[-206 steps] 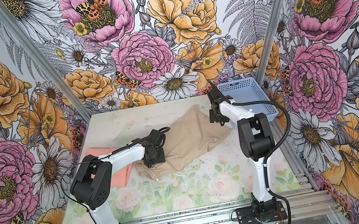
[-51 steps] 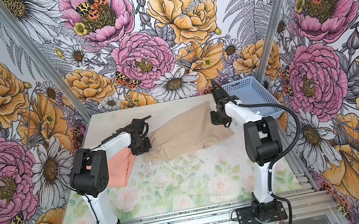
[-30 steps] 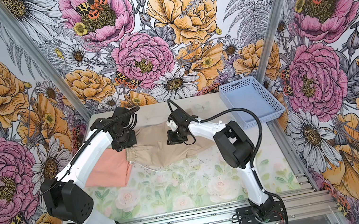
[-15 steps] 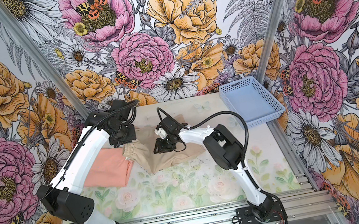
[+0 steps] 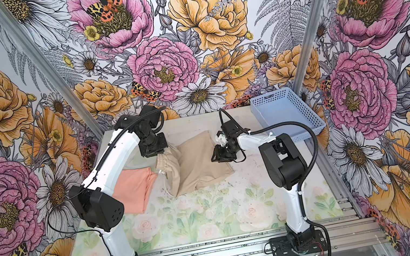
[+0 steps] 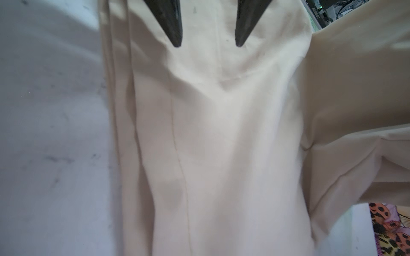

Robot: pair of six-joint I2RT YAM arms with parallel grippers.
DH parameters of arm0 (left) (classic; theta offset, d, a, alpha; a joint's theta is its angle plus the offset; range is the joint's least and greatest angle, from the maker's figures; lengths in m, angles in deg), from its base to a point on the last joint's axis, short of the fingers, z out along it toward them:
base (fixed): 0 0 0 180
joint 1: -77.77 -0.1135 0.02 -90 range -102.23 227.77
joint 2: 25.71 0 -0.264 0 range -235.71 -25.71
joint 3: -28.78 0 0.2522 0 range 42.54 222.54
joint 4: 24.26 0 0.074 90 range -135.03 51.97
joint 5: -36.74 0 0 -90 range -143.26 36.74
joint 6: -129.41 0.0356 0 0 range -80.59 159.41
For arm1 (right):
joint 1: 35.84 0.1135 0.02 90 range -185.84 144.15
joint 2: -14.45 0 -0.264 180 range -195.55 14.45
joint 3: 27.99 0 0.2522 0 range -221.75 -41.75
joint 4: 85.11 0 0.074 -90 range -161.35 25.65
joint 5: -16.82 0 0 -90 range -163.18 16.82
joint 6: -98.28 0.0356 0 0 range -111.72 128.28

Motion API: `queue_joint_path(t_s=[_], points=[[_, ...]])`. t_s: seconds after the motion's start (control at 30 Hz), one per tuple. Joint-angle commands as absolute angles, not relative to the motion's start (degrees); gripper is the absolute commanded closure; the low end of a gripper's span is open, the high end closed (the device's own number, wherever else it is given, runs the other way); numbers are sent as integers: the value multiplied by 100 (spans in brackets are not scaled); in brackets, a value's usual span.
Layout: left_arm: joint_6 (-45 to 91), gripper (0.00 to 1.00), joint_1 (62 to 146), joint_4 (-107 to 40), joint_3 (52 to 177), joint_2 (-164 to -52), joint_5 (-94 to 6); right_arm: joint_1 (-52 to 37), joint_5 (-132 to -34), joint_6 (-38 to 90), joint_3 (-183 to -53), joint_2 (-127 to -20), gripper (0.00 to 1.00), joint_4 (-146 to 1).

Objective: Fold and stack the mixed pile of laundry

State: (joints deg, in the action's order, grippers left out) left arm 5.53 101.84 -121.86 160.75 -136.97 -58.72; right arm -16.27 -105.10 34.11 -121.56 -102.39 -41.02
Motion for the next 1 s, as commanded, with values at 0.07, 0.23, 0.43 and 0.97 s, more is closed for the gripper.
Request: queue_joint_path(t_s=[0.07,0.23,0.43,0.97], points=[[-48,100,10499,-12081,16806,-14083,-5605,-1601,-10395,3180,-12092,-10407,58,-4076],[-325,100,10764,-12081,17490,-14666,-5575,-1600,-10383,3137,-12010,-10515,58,-4076],[-471,100,11078,-12081,18042,-15342,-5508,-1601,-10342,3109,-11949,-10557,58,-4079],[-460,12,11460,-12072,19095,-16049,-5587,-2129,-9448,3395,-11250,-8938,55,-4017]])
